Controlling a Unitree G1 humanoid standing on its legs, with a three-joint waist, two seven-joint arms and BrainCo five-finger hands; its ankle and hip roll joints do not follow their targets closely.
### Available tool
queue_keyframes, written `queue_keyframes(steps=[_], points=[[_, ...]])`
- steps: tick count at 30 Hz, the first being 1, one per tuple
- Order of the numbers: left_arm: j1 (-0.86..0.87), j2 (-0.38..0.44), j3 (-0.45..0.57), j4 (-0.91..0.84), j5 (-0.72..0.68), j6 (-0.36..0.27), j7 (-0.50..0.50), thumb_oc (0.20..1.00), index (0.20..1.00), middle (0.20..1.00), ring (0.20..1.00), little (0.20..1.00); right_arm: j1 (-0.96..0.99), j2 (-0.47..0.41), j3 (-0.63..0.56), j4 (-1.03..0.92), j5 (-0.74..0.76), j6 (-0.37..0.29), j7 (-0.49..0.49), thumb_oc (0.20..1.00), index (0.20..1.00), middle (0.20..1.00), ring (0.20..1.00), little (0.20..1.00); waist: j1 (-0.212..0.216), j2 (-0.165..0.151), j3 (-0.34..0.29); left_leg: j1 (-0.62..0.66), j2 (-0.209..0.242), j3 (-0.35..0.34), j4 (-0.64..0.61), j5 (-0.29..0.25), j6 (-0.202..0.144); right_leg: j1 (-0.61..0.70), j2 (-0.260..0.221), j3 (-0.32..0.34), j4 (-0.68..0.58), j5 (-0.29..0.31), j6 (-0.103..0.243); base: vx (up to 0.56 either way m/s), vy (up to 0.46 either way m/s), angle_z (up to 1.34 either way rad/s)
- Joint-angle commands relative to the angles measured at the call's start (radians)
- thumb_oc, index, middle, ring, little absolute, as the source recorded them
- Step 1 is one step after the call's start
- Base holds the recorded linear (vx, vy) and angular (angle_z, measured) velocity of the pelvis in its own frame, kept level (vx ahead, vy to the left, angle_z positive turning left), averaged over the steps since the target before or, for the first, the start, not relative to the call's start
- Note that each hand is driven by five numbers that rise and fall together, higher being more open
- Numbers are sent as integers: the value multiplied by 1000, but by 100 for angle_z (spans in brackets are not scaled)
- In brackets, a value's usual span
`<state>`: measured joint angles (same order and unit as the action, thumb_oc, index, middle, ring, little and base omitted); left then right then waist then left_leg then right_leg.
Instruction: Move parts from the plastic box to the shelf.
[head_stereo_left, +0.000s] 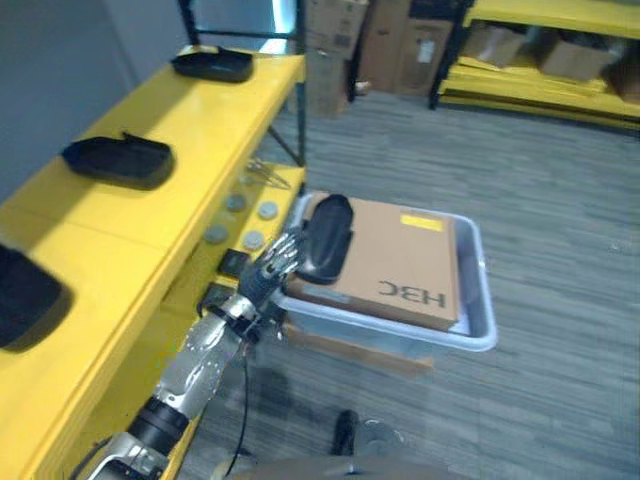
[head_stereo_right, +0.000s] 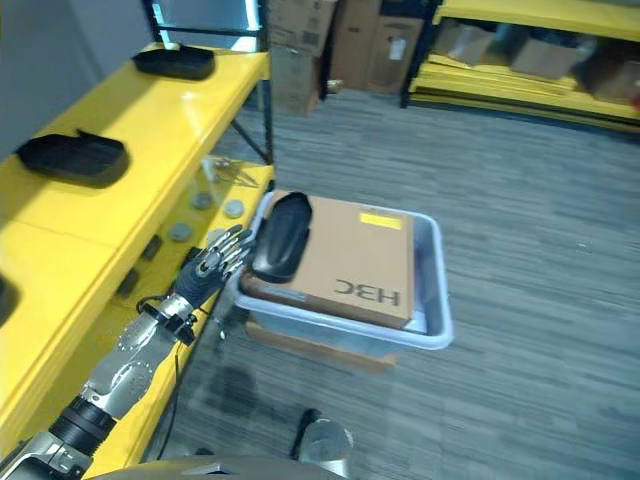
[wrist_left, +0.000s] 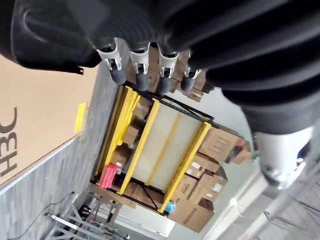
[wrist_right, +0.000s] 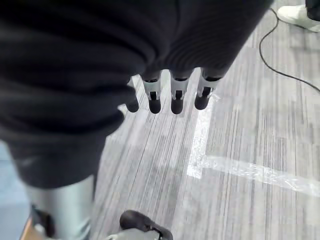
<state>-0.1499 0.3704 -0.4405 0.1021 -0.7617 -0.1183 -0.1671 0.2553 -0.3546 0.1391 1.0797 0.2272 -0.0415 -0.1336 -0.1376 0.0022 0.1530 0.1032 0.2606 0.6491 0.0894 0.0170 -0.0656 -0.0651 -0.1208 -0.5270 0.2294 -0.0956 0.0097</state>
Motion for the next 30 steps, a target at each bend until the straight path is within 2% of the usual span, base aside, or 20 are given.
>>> queue_keyframes(steps=[1,2,4,5,6,8,9,10,11,13,14,16,20,21,23,24,25,26,27,30], points=[[-29,19,10,17,2,-11,137,1000,1000,1000,1000,1000,-41,7,-5,50,-41,-24,-4,1000,1000,1000,1000,1000,13,-41,-29,-38,33,28,52,-32,-14,109,-65,72,-270,179,142,69,-233,-12],[-33,9,18,58,9,-6,164,1000,1000,1000,1000,1000,-42,4,-12,56,-46,-25,-5,1000,1000,1000,1000,1000,13,-41,-28,-46,48,5,84,-24,-25,103,-54,84,-269,174,131,81,-205,-15],[-31,-17,59,162,37,16,214,1000,1000,1000,1000,1000,-52,-16,-21,63,-44,-21,0,1000,1000,1000,1000,1000,27,-36,-19,-93,85,-103,188,26,-62,99,-17,139,-266,152,97,100,-168,-31],[-24,-20,80,215,70,13,239,1000,1000,1000,1000,1000,-60,-26,-26,63,-50,-17,5,1000,1000,1000,1000,1000,35,-35,-14,-107,81,-163,215,18,-60,95,-7,170,-257,143,88,93,-106,-60],[-18,-22,105,271,112,16,262,1000,1000,1000,1000,1000,-67,-36,-27,61,-49,-12,11,1000,1000,1000,1000,1000,48,-30,-7,-137,81,-231,260,51,-72,99,12,205,-261,139,73,72,-32,-105],[5,-21,149,362,199,38,318,1000,1000,1000,1000,1000,-85,-48,-34,80,-56,-24,24,1000,1000,1000,1000,1000,78,-28,1,-161,12,-334,227,8,-48,95,15,258,-261,139,78,29,68,-117],[19,-19,166,414,215,46,344,1000,1000,1000,1000,1000,-97,-48,-39,93,-61,-35,26,1000,1000,1000,1000,1000,92,-31,2,-164,-32,-353,154,8,-25,77,3,271,-257,150,82,41,177,-77],[34,-17,181,497,283,59,361,1000,1000,1000,1000,1000,-108,-50,-43,102,-48,-41,24,1000,1000,1000,1000,1000,108,-21,3,-171,-61,-383,57,27,-31,80,0,281,-262,151,92,69,224,-66],[34,-24,182,574,344,37,371,1000,1000,1000,1000,1000,-116,-51,-44,102,-34,-44,17,1000,1000,1000,1000,1000,112,-13,6,-191,-67,-391,19,63,-39,83,-3,283,-263,153,96,119,207,-56],[28,-31,182,640,410,61,411,1000,1000,1000,1000,1000,-123,-56,-42,97,-9,-54,10,1000,1000,1000,1000,1000,112,-4,10,-236,-57,-407,15,122,-50,84,-5,290,-263,152,95,90,204,-20],[17,-44,179,783,453,24,424,1000,1000,1000,1000,1000,-146,-57,-35,69,32,-47,-7,1000,1000,1000,1000,1000,110,-5,15,-221,-74,-419,1,75,-32,81,-31,289,-239,139,104,69,247,1],[29,-51,158,857,533,20,470,1000,1000,1000,1000,1000,-167,-61,-38,60,104,-87,-33,1000,1000,1000,1000,1000,109,1,16,-196,-92,-428,-18,52,-26,66,-48,288,-224,135,112,30,224,-38],[81,-64,116,957,594,25,510,1000,1000,1000,1000,1000,-198,-61,-72,13,226,-176,-115,1000,1000,1000,1000,1000,117,7,22,-171,-121,-433,-41,36,-20,55,-71,278,-215,136,130,26,129,-43],[112,-67,113,982,627,33,522,1000,1000,1000,1000,1000,-211,-67,-93,-32,271,-218,-173,1000,1000,1000,1000,1000,123,4,27,-161,-132,-439,-46,28,-17,59,-76,281,-214,137,137,50,91,9],[163,-68,109,1039,653,8,537,1000,1000,1000,1000,1000,-233,-86,-133,-162,255,-226,-292,1000,1000,1000,1000,1000,127,-2,28,-159,-145,-446,-54,26,-12,50,-82,286,-212,142,143,55,84,6],[198,-65,119,1072,660,-4,544,1000,1000,1000,1000,1000,-255,-119,-180,-296,233,-240,-392,1000,1000,1000,1000,1000,130,-5,35,-152,-156,-448,-66,23,-4,45,-88,285,-210,147,150,56,91,-14],[206,-64,119,1080,657,-7,544,1000,1000,1000,1000,1000,-267,-135,-208,-334,225,-246,-408,1000,1000,1000,1000,1000,132,-6,37,-150,-159,-449,-70,22,-1,43,-89,284,-211,148,154,65,108,-10],[217,-60,127,1085,652,-11,547,1000,1000,1000,1000,1000,-288,-163,-250,-430,179,-286,-473,1000,1000,1000,1000,1000,138,-6,44,-147,-166,-452,-77,18,6,43,-93,281,-214,152,159,43,71,5],[224,-57,129,1084,645,-11,544,1000,1000,1000,1000,1000,-297,-178,-275,-483,159,-288,-497,1000,1000,1000,1000,1000,142,-6,45,-149,-169,-454,-79,16,10,41,-95,278,-216,153,162,43,74,18],[251,-36,168,1059,678,-5,501,1000,1000,1000,1000,1000,-371,-280,-385,-846,27,-225,-666,1000,1000,1000,1000,1000,178,-3,69,-175,-183,-476,-91,12,25,17,-104,264,-212,156,178,-17,64,18]])
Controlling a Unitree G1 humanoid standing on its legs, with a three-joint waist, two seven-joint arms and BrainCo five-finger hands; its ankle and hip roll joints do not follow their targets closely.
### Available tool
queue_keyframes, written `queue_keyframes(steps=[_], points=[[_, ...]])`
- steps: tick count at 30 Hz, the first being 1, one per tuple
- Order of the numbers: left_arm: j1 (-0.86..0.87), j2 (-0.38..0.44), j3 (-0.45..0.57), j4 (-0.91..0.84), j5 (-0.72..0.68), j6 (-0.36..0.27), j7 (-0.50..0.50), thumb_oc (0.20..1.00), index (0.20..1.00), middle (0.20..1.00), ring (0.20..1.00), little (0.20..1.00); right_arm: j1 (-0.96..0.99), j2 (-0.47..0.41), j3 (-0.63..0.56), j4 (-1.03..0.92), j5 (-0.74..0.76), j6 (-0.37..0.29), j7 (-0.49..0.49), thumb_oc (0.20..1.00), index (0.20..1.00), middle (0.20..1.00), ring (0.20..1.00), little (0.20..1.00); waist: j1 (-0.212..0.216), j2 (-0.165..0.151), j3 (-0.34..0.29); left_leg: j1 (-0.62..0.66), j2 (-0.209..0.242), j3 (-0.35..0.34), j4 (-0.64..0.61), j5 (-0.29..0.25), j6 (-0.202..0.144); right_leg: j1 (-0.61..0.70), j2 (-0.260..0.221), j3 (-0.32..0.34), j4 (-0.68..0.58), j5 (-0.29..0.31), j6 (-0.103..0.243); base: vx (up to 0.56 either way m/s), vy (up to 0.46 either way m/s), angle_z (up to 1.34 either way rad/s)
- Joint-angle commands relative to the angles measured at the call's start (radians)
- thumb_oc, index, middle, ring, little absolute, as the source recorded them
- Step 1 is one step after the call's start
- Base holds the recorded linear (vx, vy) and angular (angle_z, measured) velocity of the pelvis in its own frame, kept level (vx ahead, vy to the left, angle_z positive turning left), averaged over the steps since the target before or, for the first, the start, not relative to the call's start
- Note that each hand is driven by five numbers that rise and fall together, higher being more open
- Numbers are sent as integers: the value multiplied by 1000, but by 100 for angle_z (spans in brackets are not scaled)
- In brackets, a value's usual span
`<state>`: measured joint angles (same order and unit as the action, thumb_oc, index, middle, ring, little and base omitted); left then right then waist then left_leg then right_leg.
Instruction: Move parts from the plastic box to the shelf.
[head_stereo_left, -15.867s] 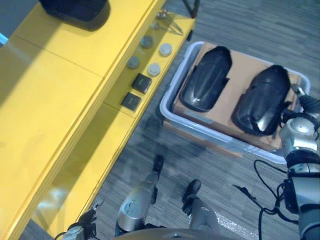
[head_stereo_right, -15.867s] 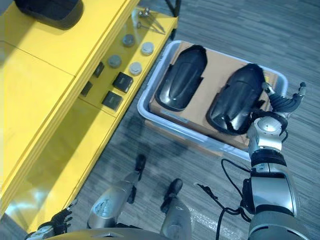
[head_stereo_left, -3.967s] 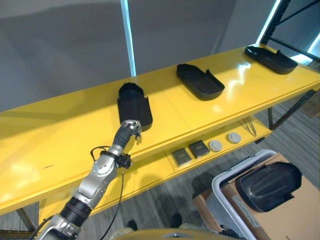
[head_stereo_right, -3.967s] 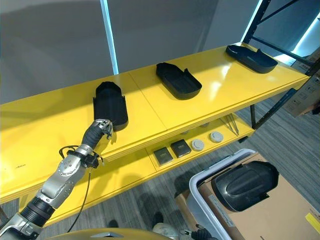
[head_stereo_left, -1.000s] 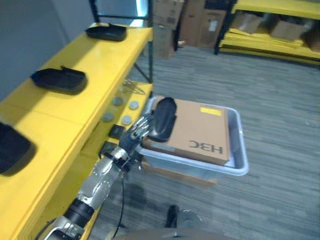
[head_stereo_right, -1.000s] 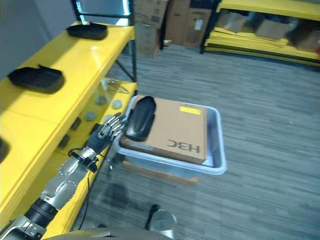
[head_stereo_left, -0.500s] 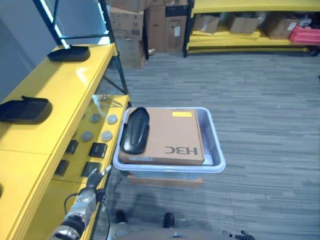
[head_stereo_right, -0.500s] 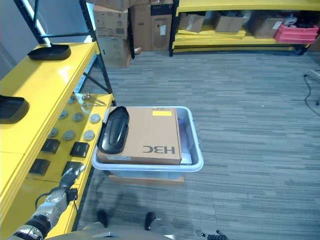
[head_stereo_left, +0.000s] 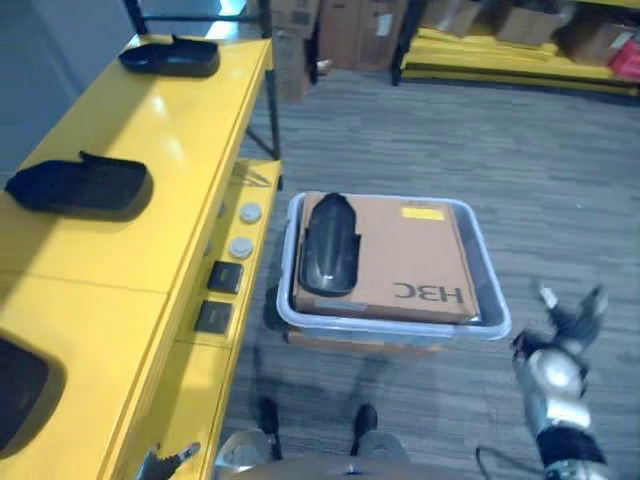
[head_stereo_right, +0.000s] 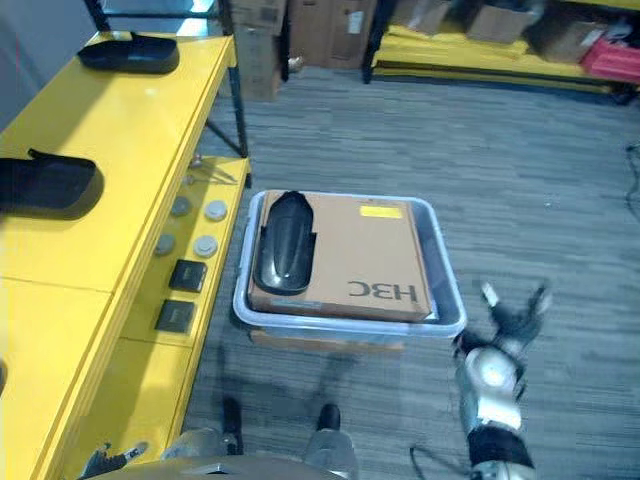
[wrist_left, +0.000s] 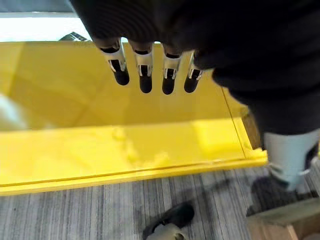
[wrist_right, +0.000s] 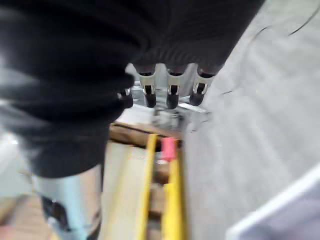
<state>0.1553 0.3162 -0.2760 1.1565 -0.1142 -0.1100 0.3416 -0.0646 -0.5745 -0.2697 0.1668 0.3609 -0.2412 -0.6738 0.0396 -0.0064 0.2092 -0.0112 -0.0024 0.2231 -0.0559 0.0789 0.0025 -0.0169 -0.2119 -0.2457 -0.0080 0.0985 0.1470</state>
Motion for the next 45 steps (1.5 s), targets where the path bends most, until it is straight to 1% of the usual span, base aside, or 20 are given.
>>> queue_keyframes(steps=[1,3,5,7,9,10,11,13,14,15,20,21,26,28,30,33,36,40,45], points=[[-51,19,7,-1,40,-12,-16,1000,1000,1000,1000,1000,-75,-87,9,21,-123,-16,-144,1000,1000,1000,1000,1000,12,8,20,-72,78,-56,51,-48,-41,-37,-13,-24,25,-37,42,-61,67,22],[-51,20,9,-1,48,-13,-27,1000,1000,1000,1000,1000,-133,-134,8,-20,-133,12,-148,1000,1000,1000,1000,1000,34,12,36,-94,73,-72,48,-45,-40,-48,-12,-34,25,-40,43,-85,39,12],[-51,21,4,10,62,-27,-35,1000,1000,1000,1000,1000,-193,-181,23,-8,-117,23,-139,1000,1000,1000,1000,1000,57,15,49,-123,68,-88,48,-39,-41,-63,-13,-48,26,-41,43,-99,34,11],[-49,21,-14,26,38,-48,-40,1000,1000,1000,1000,1000,-260,-222,53,50,-58,51,-98,1000,1000,1000,1000,1000,87,18,69,-154,63,-107,54,-32,-43,-74,-15,-66,32,-44,40,-99,45,22],[-52,17,-32,37,32,-69,-43,1000,1000,1000,1000,1000,-325,-250,92,133,-40,69,-72,1000,1000,1000,1000,1000,115,26,88,-180,57,-127,66,-32,-45,-82,-21,-85,42,-53,36,-90,47,23],[-53,16,-36,39,23,-70,-44,1000,1000,1000,1000,1000,-341,-254,104,154,-20,84,-55,1000,1000,1000,1000,1000,121,28,90,-192,54,-132,68,-26,-43,-89,-23,-90,42,-50,35,-79,66,33],[-54,18,-48,44,21,-83,-48,1000,1000,1000,1000,1000,-380,-263,131,223,-9,85,-46,1000,1000,1000,1000,1000,140,36,103,-204,50,-144,76,-28,-45,-92,-28,-100,52,-57,33,-79,72,41],[-60,18,-76,54,20,-96,-49,1000,1000,1000,1000,1000,-454,-271,189,396,57,60,-7,1000,1000,1000,1000,1000,177,49,123,-240,39,-173,89,-21,-46,-109,-39,-122,69,-63,30,-82,84,34],[-64,21,-94,56,14,-108,-49,1000,1000,1000,1000,1000,-496,-271,222,485,91,28,16,1000,1000,1000,1000,1000,195,56,131,-259,32,-187,96,-19,-45,-120,-46,-132,78,-65,29,-79,78,43],[-68,23,-104,59,7,-114,-52,1000,1000,1000,1000,1000,-525,-268,240,529,98,20,33,1000,1000,1000,1000,1000,207,61,136,-271,27,-196,100,-16,-45,-129,-51,-139,85,-67,28,-67,77,41],[-79,28,-133,57,-2,-126,-69,1000,1000,1000,1000,1000,-616,-241,307,611,142,35,66,1000,1000,1000,1000,1000,244,77,161,-312,7,-222,110,-9,-42,-167,-66,-156,121,-79,23,-54,54,30],[-77,28,-138,55,7,-126,-73,1000,1000,1000,1000,1000,-632,-231,322,620,132,53,74,1000,1000,1000,1000,1000,251,80,164,-317,2,-226,109,-8,-41,-173,-68,-158,125,-81,23,-39,49,18],[-63,22,-146,47,18,-131,-77,1000,1000,1000,1000,1000,-628,-205,349,630,120,73,99,1000,1000,1000,1000,1000,260,81,166,-314,-3,-227,99,-7,-40,-178,-72,-158,125,-81,26,-11,40,16],[-58,20,-144,44,16,-132,-82,1000,1000,1000,1000,1000,-613,-187,351,625,113,94,95,1000,1000,1000,1000,1000,258,79,166,-310,-3,-223,96,-9,-40,-181,-73,-153,126,-81,27,-4,39,0],[-49,15,-127,45,5,-132,-89,1000,1000,1000,1000,1000,-566,-161,355,614,59,126,74,1000,1000,1000,1000,1000,249,76,164,-298,1,-211,87,-9,-42,-176,-70,-146,122,-79,28,5,35,-2],[-38,9,-116,42,13,-138,-82,1000,1000,1000,1000,1000,-515,-151,350,599,15,124,52,1000,1000,1000,1000,1000,240,68,166,-292,7,-201,78,-8,-44,-176,-67,-140,115,-73,32,-10,-4,-2],[-33,7,-104,40,14,-137,-83,1000,1000,1000,1000,1000,-472,-146,335,562,36,126,50,1000,1000,1000,1000,1000,227,60,167,-287,12,-192,73,-9,-44,-176,-64,-133,111,-70,33,-9,2,-3],[-31,9,-86,30,5,-129,-86,1000,1000,1000,1000,1000,-407,-134,305,503,24,134,83,1000,1000,1000,1000,1000,207,47,171,-284,19,-177,75,-11,-44,-181,-58,-120,109,-67,35,-18,-1,-13],[-45,8,-76,27,-6,-114,-84,1000,1000,1000,1000,1000,-371,-88,319,465,25,140,139,1000,1000,1000,1000,1000,194,33,173,-286,27,-165,77,-12,-46,-186,-52,-110,104,-62,36,-27,-11,-11]])
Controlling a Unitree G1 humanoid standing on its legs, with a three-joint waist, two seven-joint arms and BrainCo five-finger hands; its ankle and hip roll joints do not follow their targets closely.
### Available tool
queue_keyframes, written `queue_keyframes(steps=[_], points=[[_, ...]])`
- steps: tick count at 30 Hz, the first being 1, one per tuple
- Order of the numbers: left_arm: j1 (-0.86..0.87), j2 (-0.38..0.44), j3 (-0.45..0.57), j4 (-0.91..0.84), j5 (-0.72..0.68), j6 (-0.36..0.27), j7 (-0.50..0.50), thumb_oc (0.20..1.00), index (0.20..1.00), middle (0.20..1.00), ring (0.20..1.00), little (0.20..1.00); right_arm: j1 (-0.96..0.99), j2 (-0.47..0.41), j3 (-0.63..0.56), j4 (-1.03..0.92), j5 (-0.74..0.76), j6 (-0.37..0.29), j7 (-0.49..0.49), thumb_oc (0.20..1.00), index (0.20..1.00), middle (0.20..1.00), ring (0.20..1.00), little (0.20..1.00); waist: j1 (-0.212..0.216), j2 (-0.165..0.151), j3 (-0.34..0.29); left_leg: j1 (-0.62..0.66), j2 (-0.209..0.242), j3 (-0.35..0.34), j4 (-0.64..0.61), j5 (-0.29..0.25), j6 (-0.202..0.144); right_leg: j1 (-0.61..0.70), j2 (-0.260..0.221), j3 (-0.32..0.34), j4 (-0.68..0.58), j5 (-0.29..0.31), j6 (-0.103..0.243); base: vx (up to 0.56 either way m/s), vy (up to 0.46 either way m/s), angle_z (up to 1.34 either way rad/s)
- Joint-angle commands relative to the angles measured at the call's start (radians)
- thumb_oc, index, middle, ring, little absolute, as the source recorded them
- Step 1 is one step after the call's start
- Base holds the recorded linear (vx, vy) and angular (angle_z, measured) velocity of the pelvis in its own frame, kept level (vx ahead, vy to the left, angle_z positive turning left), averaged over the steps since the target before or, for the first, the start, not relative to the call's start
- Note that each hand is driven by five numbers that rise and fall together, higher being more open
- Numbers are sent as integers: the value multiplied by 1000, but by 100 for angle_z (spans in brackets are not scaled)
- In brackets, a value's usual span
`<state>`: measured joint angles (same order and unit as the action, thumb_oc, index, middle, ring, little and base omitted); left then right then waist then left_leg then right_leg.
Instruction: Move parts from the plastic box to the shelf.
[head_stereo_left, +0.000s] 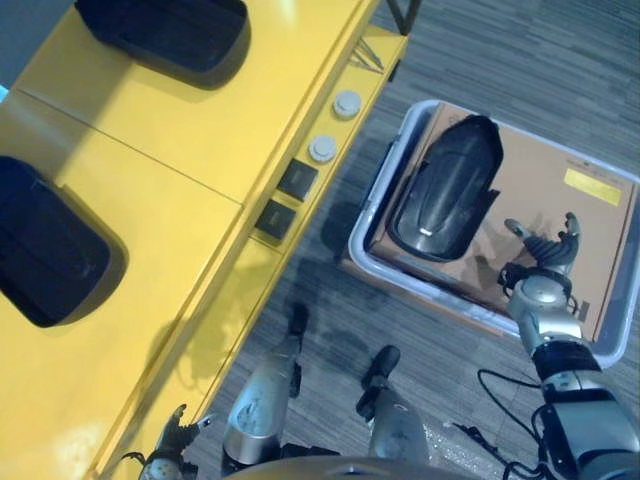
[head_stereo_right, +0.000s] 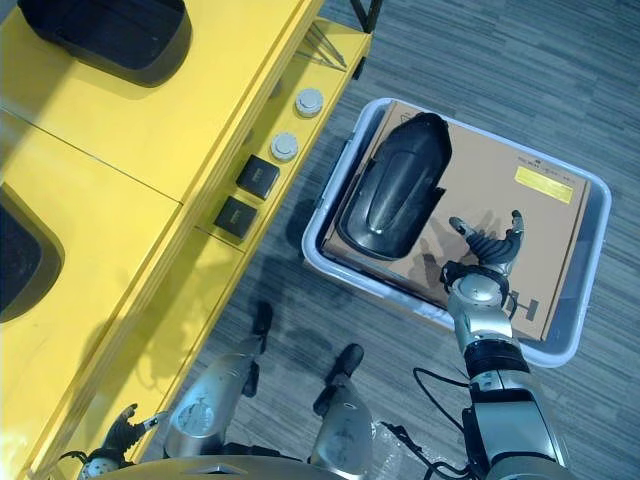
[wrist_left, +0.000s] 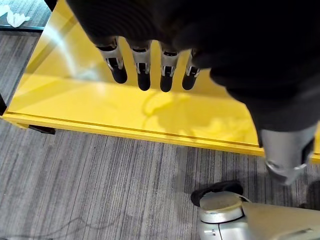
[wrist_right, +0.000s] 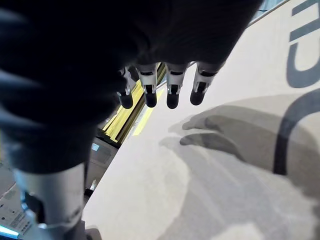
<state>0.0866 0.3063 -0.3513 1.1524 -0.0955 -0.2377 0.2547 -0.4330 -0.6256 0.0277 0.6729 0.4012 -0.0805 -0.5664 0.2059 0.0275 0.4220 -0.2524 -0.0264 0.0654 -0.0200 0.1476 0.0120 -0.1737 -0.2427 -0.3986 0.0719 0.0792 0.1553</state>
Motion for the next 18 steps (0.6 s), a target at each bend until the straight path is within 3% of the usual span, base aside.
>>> queue_keyframes(steps=[1,5,18], points=[[20,15,-4,35,-21,10,6,1000,1000,1000,1000,1000,-11,-20,38,-38,-21,-29,44,1000,1000,1000,1000,1000,30,0,-40,-46,51,-6,40,-80,-55,-30,-22,41,22,-41,27,-21,15,-8],[11,4,-13,44,-21,9,14,1000,1000,1000,1000,1000,-38,25,72,-69,-25,-51,1,1000,1000,1000,1000,1000,35,8,-41,-48,46,-7,37,-78,-53,-34,-27,39,23,-39,27,-17,24,0],[8,-14,-7,45,-24,13,10,1000,1000,1000,1000,1000,-6,73,70,-235,-99,-19,-77,1000,1000,1000,1000,1000,22,11,-52,-42,40,-5,24,-76,-49,-41,-36,48,24,-34,35,-8,24,2]])
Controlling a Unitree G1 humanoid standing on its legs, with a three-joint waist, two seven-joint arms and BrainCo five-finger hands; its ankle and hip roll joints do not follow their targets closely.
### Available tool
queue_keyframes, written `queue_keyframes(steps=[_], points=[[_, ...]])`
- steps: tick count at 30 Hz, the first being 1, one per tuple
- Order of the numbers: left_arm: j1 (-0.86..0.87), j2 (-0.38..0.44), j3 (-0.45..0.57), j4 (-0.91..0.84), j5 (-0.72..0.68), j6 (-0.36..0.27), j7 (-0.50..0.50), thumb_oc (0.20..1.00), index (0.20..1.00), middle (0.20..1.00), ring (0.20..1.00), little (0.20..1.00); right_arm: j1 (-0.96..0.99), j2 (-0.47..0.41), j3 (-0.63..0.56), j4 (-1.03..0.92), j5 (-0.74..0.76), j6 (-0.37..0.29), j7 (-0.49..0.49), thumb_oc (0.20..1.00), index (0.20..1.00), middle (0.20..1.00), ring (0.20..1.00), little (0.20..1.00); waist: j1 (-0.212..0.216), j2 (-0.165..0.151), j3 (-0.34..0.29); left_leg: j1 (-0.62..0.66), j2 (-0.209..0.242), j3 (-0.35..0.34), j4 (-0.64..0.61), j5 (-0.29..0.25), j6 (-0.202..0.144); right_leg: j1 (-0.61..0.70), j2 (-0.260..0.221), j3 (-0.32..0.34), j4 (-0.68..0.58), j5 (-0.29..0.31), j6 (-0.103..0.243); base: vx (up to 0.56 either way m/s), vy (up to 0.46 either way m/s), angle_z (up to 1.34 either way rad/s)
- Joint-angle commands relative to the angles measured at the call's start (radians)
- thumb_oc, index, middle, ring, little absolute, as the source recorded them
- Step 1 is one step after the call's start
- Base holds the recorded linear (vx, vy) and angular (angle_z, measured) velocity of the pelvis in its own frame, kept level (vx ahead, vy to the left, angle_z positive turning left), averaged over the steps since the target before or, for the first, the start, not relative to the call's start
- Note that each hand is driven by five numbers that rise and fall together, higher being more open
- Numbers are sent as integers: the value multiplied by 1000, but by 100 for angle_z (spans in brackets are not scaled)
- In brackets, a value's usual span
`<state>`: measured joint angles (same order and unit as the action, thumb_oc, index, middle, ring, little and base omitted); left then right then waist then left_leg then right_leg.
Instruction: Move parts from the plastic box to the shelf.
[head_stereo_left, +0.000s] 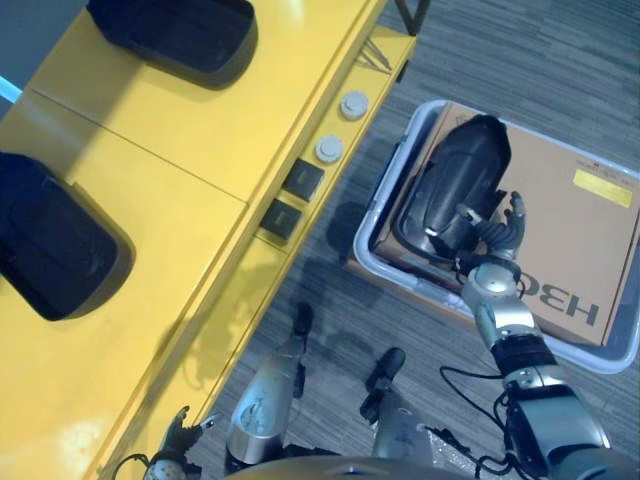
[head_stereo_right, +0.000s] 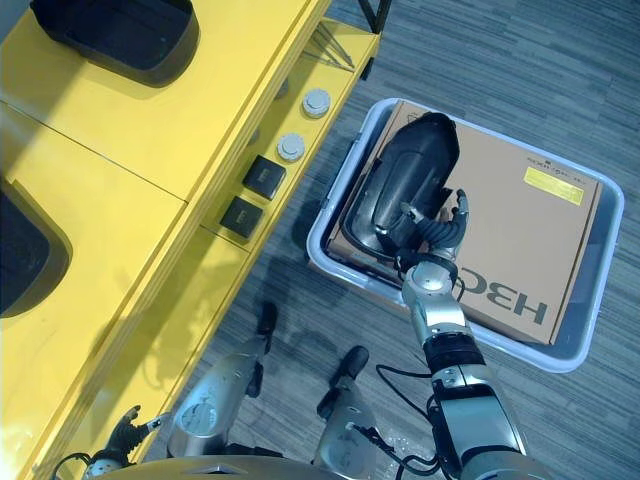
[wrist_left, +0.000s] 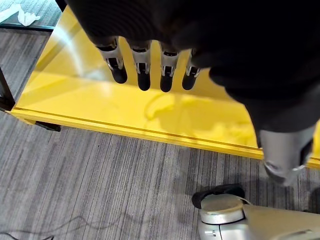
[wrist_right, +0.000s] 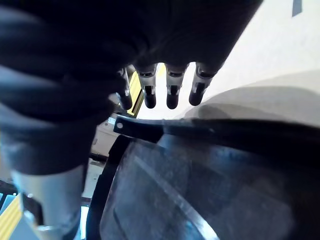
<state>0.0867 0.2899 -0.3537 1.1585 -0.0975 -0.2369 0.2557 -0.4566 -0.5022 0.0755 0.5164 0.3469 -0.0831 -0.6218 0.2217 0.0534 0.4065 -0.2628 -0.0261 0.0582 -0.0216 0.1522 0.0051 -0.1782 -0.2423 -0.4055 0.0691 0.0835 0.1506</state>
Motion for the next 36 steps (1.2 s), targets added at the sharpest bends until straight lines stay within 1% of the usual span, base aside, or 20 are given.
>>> queue_keyframes(steps=[1,5,6,8,14,19,22,24,26,27,30,31,32,36], points=[[8,4,-5,37,-24,14,9,1000,1000,1000,1000,1000,20,-51,24,-82,-49,-11,-20,1000,1000,1000,1000,1000,6,-16,-37,-31,40,2,25,-80,-42,-37,-36,56,27,-37,39,0,0,0],[7,5,-3,38,-28,20,5,1000,1000,1000,1000,1000,23,-49,35,-77,-31,4,-12,1000,1000,1000,1000,1000,6,-18,-38,-30,41,4,28,-81,-41,-38,-37,57,28,-36,40,0,0,0],[5,5,-3,39,-27,21,3,1000,1000,1000,1000,1000,23,-45,41,-74,-34,17,-6,1000,1000,1000,1000,1000,6,-20,-38,-31,42,4,29,-81,-41,-39,-37,58,29,-36,39,0,0,0],[-3,6,-5,34,-33,29,1,1000,1000,1000,1000,1000,24,-43,64,-47,-54,67,20,1000,1000,1000,1000,1000,7,-22,-34,-37,42,2,33,-81,-41,-46,-37,61,35,-35,38,0,0,0],[-17,11,-16,31,-38,32,1,1000,1000,1000,1000,1000,-4,-57,112,38,-117,79,30,1000,1000,1000,1000,1000,18,-24,-27,-52,38,-7,45,-82,-40,-58,-39,60,42,-33,37,-1,1,1],[-27,17,-28,25,-44,34,-2,1000,1000,1000,1000,1000,-43,-84,155,115,-179,110,35,1000,1000,1000,1000,1000,28,-23,-20,-64,35,-13,51,-81,-38,-71,-40,59,50,-33,36,-3,3,1],[-31,28,-38,21,-60,34,-2,1000,1000,1000,1000,1000,-68,-126,178,199,-195,133,25,1000,1000,1000,1000,1000,36,-26,-13,-76,33,-18,57,-80,-37,-80,-39,57,57,-33,36,-10,0,3],[-33,34,-42,18,-64,34,-5,1000,1000,1000,1000,1000,-75,-139,183,234,-199,135,21,1000,1000,1000,1000,1000,40,-27,-12,-80,32,-21,59,-80,-37,-85,-38,57,61,-33,36,-10,-6,7],[-38,41,-50,15,-70,33,-8,1000,1000,1000,1000,1000,-81,-151,194,288,-170,141,8,1000,1000,1000,1000,1000,45,-27,-8,-84,30,-26,59,-79,-35,-90,-38,55,64,-32,37,-13,-13,8],[-41,44,-56,12,-76,32,-10,1000,1000,1000,1000,1000,-81,-153,197,322,-149,129,3,1000,1000,1000,1000,1000,47,-27,-5,-87,29,-29,61,-79,-35,-94,-39,54,67,-31,38,-18,-7,9],[-44,44,-66,7,-84,30,-7,1000,1000,1000,1000,1000,-75,-146,194,355,-116,124,-1,1000,1000,1000,1000,1000,50,-25,-2,-91,26,-33,61,-79,-33,-99,-38,53,70,-32,37,-15,-6,6],[-46,43,-69,7,-83,31,-5,1000,1000,1000,1000,1000,-73,-142,194,367,-107,122,-2,573,573,573,573,573,50,-25,0,-92,25,-34,62,-79,-32,-100,-38,53,71,-32,37,-11,-10,6],[-48,41,-73,6,-83,31,-1,1000,1000,1000,1000,1000,-73,-139,195,378,-95,116,0,200,200,200,200,200,51,-24,2,-94,24,-36,64,-80,-32,-101,-38,53,73,-32,36,-12,-11,6],[-49,39,-79,7,-80,27,3,1000,1000,1000,1000,1000,-73,-130,193,395,-87,88,-1,200,200,200,200,200,53,-22,2,-94,22,-39,64,-80,-31,-103,-38,53,75,-33,35,-6,-7,6]])
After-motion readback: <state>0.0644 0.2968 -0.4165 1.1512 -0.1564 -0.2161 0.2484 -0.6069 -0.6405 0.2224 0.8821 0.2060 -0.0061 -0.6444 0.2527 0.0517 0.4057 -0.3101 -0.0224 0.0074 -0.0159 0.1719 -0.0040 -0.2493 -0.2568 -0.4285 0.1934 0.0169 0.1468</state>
